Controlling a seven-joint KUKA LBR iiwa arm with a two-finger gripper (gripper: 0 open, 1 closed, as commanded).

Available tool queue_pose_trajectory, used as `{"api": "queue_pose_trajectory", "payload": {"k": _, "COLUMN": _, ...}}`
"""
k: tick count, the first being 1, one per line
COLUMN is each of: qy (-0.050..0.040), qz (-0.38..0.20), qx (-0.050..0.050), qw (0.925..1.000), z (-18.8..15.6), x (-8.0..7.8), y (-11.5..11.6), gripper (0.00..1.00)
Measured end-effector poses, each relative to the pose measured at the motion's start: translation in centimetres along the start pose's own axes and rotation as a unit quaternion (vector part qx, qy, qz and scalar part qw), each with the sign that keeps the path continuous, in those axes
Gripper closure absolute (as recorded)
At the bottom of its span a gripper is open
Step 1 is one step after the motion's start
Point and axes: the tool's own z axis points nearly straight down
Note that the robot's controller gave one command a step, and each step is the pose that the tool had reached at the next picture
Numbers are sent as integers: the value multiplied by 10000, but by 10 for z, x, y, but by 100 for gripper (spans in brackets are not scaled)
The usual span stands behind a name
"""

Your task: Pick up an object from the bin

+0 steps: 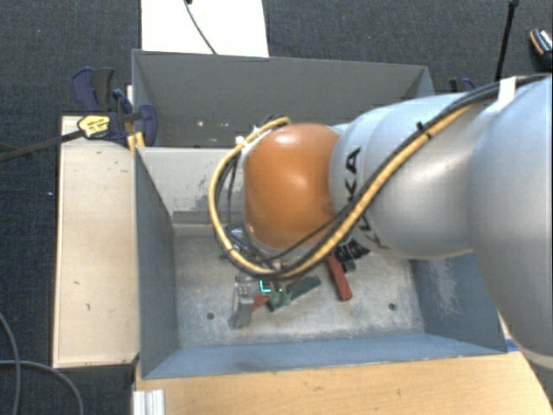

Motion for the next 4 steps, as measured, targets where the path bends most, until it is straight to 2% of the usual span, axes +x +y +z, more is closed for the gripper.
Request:
{"api": "queue_pose_trajectory", "payload": {"k": 1, "qy": -37, "qz": 25, "qx": -8, "qw": 10000, "z": -4, "x": -2, "y": -1, "gripper": 0}}
{"api": "queue_pose_trajectory", "payload": {"k": 2, "qy": -65, "qz": -408, "qx": -13, "qw": 9991, "z": 53, "x": -34, "y": -43, "gripper": 0}}
{"api": "queue_pose_trajectory", "payload": {"k": 3, "qy": -7, "qz": -436, "qx": 1, "qw": 9990, "z": 58, "x": -33, "y": -72, "gripper": 0}}
{"api": "queue_pose_trajectory", "payload": {"k": 4, "qy": -52, "qz": -1578, "qx": -2, "qw": 9875, "z": 51, "x": -56, "y": -98, "gripper": 0}}
